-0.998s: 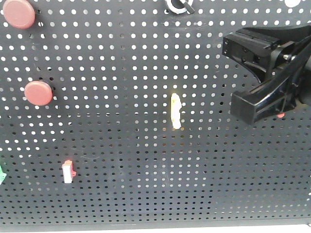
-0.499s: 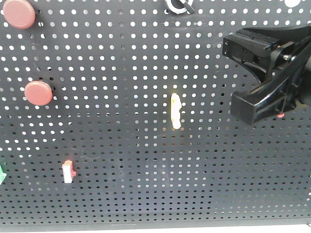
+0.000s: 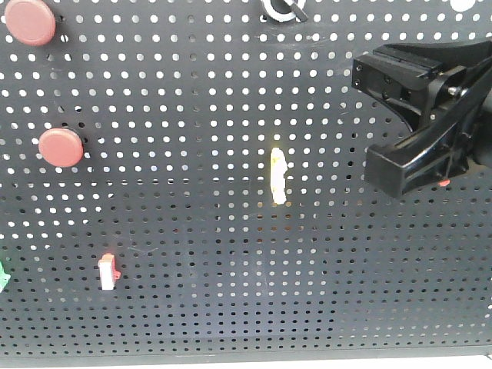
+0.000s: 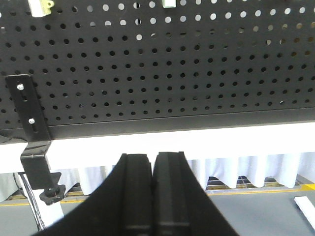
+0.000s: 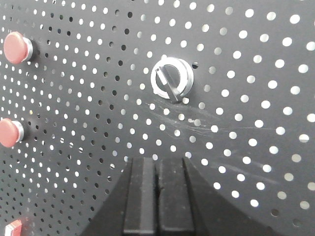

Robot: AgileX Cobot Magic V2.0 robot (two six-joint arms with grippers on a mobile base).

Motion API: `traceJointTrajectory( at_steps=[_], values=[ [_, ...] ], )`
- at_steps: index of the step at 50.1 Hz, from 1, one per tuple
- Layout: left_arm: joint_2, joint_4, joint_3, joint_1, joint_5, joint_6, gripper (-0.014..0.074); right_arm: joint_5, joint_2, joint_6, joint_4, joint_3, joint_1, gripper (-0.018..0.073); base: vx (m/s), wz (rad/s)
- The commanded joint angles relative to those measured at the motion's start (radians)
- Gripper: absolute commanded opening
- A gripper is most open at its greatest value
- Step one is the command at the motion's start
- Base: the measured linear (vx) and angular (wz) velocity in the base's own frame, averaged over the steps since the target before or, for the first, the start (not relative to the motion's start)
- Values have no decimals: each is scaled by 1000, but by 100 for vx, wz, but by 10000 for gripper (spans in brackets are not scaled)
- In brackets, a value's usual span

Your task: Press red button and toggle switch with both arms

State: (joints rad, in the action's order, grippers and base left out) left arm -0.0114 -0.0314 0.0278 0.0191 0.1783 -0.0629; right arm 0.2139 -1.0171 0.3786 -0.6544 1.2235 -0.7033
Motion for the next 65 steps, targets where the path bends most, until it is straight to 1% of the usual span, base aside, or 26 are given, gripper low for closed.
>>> traceJointTrajectory(
  at_steps=[1, 3, 7, 10, 12, 15, 19, 21, 25, 28, 34, 40, 48, 54, 59, 61, 64, 65],
  values=[
    [-17, -9, 35, 2, -77, 1, 1, -44, 17, -13, -26, 25, -1, 0, 0, 0],
    [-17, -9, 35, 2, -77, 1, 1, -26, 30, -17, -23, 25, 0, 0, 0, 0],
    [-17, -9, 35, 2, -77, 1, 1, 60, 60, -53, -7, 25, 0, 0, 0, 0],
    [-17, -9, 35, 2, -77, 1, 1, 125, 92, -90, 30, 25, 4, 0, 0, 0],
    [-17, -9, 35, 2, -77, 1, 1, 162, 108, -119, 70, 22, 28, 0, 0, 0],
    [-17, -9, 35, 2, -77, 1, 1, 164, 148, -155, 157, -3, 103, 0, 0, 0],
    [-17, -9, 35, 2, -77, 1, 1, 112, 215, -212, 264, -81, 218, 0, 0, 0],
    [-17, -9, 35, 2, -77, 1, 1, 72, 259, -244, 315, -150, 301, 0, 0, 0],
    [-17, -9, 35, 2, -77, 1, 1, -1, 347, -299, 387, -262, 420, 0, 0, 0],
    [-17, -9, 35, 2, -77, 1, 1, -47, 418, -341, 425, -366, 495, 0, 0, 0],
    [-17, -9, 35, 2, -77, 1, 1, -123, 543, -385, 484, -558, 600, 0, 0, 0],
    [-17, -9, 35, 2, -77, 1, 1, -172, 670, -395, 486, -746, 628, 0, 0, 0],
    [-17, -9, 35, 2, -77, 1, 1, -214, 820, -393, 487, -966, 628, 0, 0, 0],
    [-17, -9, 35, 2, -77, 1, 1, -208, 951, -393, 505, -1101, 628, 0, 0, 0],
    [-17, -9, 35, 2, -77, 1, 1, -214, 1056, -393, 564, -1211, 629, 0, 0, 0],
    [-17, -9, 34, 2, -76, 1, 1, -283, 1040, -385, 609, -1273, 628, 0, 0, 0],
    [-17, -9, 34, 2, -73, 1, 1, -190, 1039, -384, 654, -1260, 628, 0, 0, 0],
    [-16, -9, 34, 2, -73, 1, 1, -180, 1040, -387, 660, -1260, 628, 0, 0, 1]
  ],
)
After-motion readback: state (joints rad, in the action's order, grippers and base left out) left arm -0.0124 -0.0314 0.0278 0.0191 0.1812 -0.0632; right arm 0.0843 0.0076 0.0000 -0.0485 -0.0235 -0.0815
